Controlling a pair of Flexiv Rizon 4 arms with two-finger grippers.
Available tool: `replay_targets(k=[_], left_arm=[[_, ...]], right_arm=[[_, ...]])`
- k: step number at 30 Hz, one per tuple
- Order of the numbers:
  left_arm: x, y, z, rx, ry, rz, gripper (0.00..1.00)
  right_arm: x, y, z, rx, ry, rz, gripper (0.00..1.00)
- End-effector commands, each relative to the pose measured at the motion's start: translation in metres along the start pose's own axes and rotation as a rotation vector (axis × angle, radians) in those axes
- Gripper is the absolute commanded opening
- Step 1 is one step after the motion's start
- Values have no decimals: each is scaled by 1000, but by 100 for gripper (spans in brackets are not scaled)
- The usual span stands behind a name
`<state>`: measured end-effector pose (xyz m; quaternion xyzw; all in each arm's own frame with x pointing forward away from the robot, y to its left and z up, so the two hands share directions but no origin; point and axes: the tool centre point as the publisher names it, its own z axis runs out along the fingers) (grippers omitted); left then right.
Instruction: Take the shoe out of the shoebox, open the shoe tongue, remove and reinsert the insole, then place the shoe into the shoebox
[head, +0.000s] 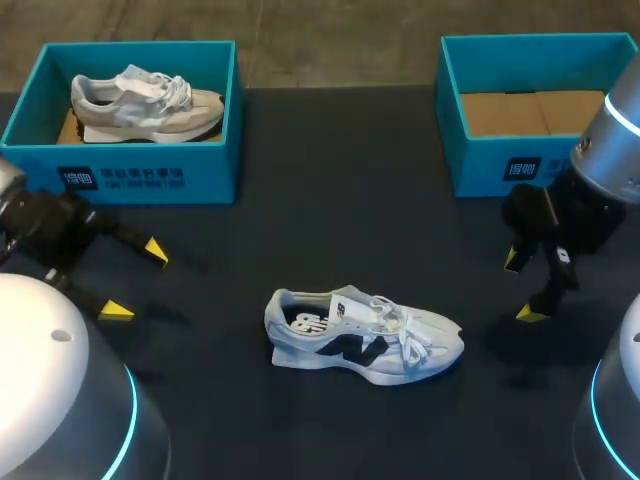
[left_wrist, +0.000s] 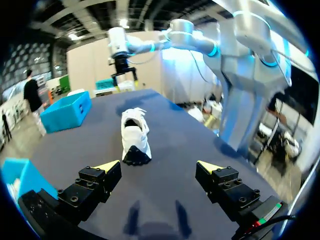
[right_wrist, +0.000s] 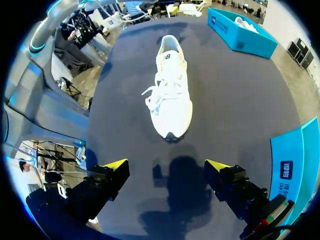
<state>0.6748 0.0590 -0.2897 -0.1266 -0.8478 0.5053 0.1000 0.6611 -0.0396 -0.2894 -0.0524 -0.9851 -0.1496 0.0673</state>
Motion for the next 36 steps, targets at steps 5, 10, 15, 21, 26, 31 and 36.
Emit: replay_targets(k=[5,10,15,21,26,31,36], left_arm=[[8,9,18,222,-201,-253,100],[10,10,23,231,-224,-257,100],[11,10,30,239,-221,-267,100],[19,6,40,264,-194,-237,100],[22,8,49,284,-196,-170,100],[22,8,49,284,-196,-170,100],[22,8,49,284,-196,-170,100]], right_arm=[[0,0,1,2,0,1,100],[0,0,1,2,0,1,100],[0,0,1,2,0,1,100],[0,0,1,2,0,1,100],[0,0,1,2,0,1,100],[0,0,1,2,0,1,100],[0,0,1,2,0,1,100]])
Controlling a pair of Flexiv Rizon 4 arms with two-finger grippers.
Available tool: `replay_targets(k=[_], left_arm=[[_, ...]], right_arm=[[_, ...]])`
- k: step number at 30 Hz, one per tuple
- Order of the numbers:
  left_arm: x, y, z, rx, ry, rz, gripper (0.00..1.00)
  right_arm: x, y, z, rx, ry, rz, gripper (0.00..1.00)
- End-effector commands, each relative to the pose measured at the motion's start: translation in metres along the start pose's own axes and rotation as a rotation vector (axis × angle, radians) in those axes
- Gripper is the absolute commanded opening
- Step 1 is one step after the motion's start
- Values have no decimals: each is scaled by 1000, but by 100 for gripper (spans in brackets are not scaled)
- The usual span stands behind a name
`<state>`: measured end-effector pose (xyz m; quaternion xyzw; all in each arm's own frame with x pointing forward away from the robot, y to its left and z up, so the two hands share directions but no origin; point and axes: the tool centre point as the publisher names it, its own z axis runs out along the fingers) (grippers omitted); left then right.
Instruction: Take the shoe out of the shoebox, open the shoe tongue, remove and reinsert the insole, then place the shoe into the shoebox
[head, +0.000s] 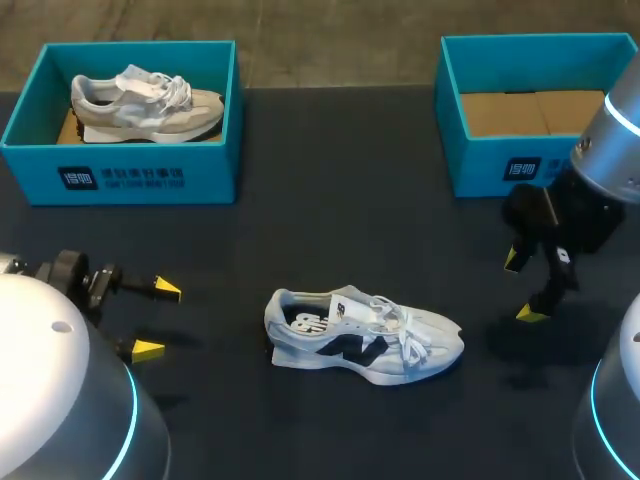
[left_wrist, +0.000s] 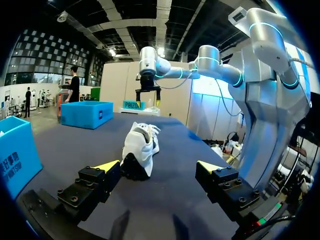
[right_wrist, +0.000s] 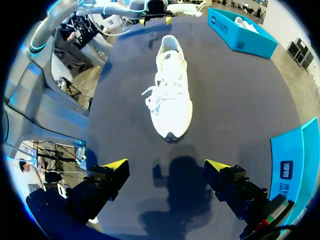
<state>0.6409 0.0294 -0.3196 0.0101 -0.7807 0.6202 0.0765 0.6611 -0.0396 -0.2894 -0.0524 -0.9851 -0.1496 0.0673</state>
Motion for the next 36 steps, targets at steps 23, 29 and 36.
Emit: replay_targets(k=[23,29,36], left_arm=[[-40,31,47,0,-52,37,100],[-46,41,54,-9,-20,38,100],[-51,49,66,-14,-1,28,100]], right_arm=[[0,0,1,2,0,1,100],[0,0,1,2,0,1,100],[0,0,1,2,0,1,100]])
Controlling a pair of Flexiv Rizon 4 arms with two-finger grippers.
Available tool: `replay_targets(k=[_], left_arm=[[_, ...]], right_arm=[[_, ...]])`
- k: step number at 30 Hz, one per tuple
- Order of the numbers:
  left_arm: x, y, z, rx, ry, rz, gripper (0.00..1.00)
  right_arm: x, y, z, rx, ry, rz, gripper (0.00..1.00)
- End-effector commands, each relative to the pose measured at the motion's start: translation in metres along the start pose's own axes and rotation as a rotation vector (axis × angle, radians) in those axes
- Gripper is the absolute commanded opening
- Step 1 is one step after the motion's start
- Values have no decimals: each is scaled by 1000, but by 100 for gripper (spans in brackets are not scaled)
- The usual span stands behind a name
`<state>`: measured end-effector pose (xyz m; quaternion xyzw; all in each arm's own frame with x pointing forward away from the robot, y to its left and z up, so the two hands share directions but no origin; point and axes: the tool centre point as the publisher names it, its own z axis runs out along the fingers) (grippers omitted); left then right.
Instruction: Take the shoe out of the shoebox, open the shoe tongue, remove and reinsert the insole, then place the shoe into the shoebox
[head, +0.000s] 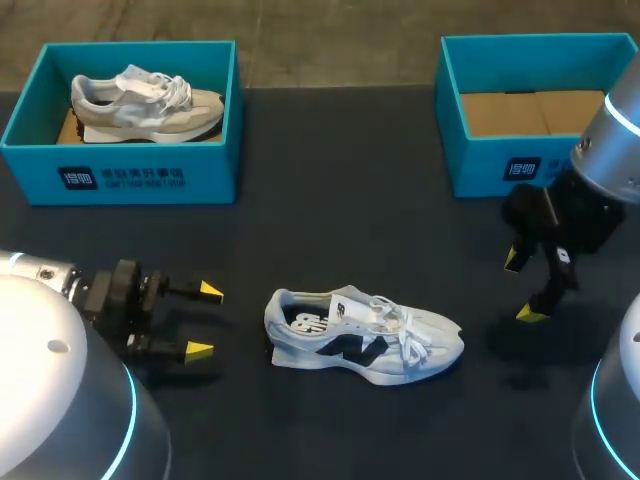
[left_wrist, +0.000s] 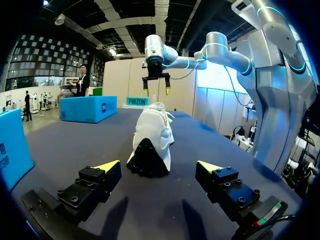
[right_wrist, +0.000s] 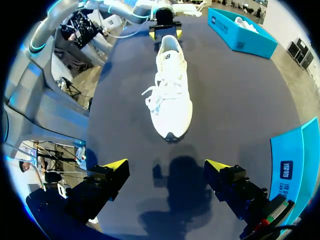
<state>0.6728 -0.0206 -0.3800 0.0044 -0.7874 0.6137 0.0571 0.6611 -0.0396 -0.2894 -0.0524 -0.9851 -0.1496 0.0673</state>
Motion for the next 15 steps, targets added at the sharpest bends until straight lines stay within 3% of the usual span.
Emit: replay_targets(k=[1,15], left_arm=[[-9,7,10,6,24,-5,100],[-26,11,30,29,90,6,100]], right_arm=[[0,0,1,2,0,1,100],[0,0,1,2,0,1,100]])
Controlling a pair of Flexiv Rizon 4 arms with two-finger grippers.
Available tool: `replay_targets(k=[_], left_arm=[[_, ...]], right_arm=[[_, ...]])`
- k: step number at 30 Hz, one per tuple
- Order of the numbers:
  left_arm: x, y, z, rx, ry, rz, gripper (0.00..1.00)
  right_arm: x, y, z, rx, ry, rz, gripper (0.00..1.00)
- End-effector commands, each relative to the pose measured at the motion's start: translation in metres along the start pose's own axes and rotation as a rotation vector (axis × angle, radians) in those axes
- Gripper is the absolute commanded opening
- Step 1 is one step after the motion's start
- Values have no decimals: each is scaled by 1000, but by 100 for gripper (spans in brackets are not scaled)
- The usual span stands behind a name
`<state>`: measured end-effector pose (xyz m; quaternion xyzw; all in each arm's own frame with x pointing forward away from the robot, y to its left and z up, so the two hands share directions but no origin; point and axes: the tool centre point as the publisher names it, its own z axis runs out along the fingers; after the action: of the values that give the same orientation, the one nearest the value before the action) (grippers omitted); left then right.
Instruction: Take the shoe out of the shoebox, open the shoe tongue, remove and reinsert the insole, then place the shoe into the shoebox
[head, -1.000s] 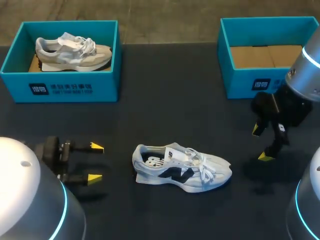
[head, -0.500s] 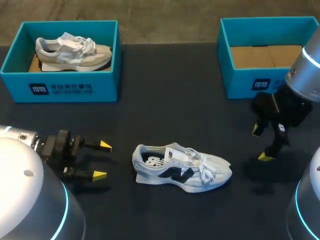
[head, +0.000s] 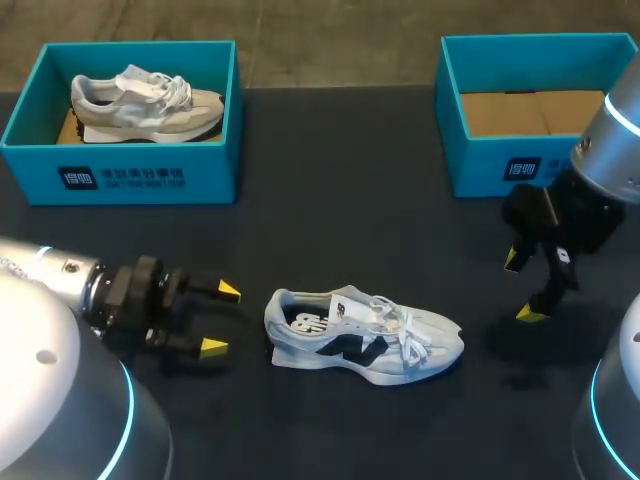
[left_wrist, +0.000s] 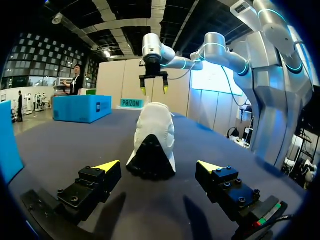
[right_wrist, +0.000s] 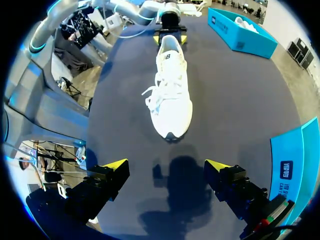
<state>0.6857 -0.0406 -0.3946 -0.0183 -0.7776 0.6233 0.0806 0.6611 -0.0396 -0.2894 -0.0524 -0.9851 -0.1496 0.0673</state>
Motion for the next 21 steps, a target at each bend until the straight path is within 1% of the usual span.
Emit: replay_targets(k=[1,6,13,21], left_arm=[[-12,3,9,4,33,3,100],[-13,4,19,-2,51,10,100],[-6,5,34,3,86,22,100],[-4,1,43,9,99,37,100]], right_arm=[[0,0,1,2,0,1,100],[0,0,1,2,0,1,100],[0,0,1,2,0,1,100],[0,0,1,2,0,1,100]])
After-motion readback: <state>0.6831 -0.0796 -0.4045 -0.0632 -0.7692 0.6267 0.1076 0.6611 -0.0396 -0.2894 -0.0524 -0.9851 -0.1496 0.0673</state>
